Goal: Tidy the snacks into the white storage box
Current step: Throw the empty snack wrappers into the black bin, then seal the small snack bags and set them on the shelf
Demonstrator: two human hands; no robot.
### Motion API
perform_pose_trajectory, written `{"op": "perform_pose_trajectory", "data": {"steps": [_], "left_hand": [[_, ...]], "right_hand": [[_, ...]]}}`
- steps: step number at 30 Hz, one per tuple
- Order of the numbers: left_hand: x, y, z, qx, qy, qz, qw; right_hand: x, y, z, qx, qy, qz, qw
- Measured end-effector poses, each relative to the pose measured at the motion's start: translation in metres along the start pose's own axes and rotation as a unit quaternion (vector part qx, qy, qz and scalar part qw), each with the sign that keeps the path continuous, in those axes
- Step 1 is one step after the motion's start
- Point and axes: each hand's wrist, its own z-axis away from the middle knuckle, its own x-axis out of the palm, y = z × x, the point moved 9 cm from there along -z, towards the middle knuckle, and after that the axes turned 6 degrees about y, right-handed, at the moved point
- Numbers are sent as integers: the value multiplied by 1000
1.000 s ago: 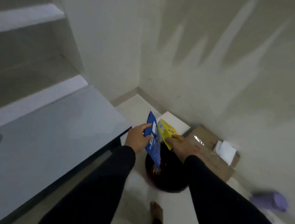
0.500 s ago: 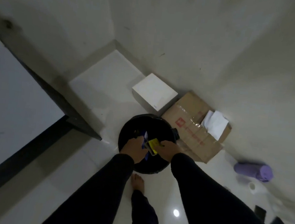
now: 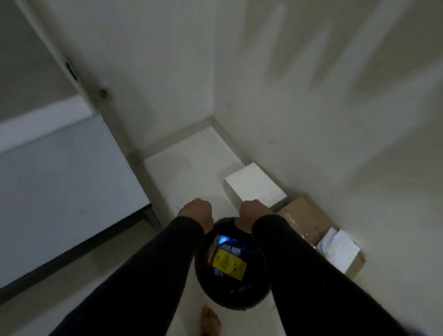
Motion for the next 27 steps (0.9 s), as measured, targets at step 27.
{"op": "perform_pose_trajectory", "data": {"steps": [27], "left_hand": [[-210,-483,428,-335,362,74,866]], "right_hand": [[-68,-590,246,-394,189,121,892]]}}
